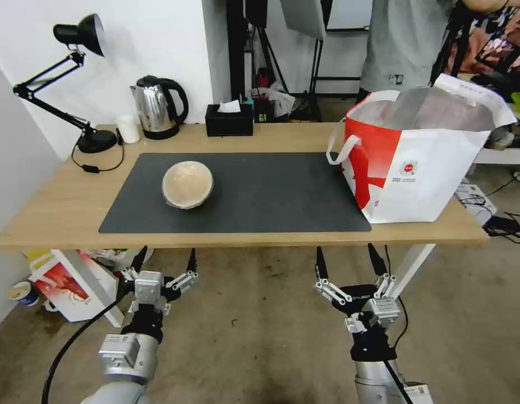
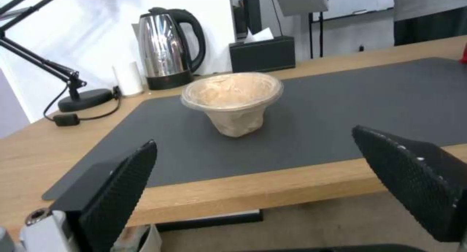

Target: Pick up the trash from the table and place it into the takeout bag.

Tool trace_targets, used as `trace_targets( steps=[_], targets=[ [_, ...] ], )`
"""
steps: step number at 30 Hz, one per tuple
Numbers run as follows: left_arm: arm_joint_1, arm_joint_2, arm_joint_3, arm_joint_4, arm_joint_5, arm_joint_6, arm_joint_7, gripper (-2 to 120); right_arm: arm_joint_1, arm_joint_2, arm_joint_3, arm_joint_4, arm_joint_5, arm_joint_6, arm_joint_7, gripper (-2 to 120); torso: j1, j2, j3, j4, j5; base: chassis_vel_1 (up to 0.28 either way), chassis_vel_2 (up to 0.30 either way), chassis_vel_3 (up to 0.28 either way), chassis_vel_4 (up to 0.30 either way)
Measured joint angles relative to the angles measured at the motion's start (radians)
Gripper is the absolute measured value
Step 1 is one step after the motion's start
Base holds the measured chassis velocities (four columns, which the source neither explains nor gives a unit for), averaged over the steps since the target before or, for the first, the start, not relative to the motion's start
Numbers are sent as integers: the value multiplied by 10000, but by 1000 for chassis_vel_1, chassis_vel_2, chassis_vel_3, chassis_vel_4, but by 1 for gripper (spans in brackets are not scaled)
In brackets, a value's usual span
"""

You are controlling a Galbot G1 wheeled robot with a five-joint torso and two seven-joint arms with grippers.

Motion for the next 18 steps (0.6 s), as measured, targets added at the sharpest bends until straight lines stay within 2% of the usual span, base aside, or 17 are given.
trace_targets(
  steps=[18],
  targets=[
    [0, 0, 0, 0, 0, 0, 0, 100, 242, -3, -231, -568, -107, 85, -1, 100, 0, 1, 0, -1, 0, 0, 0, 0, 0]
  ],
)
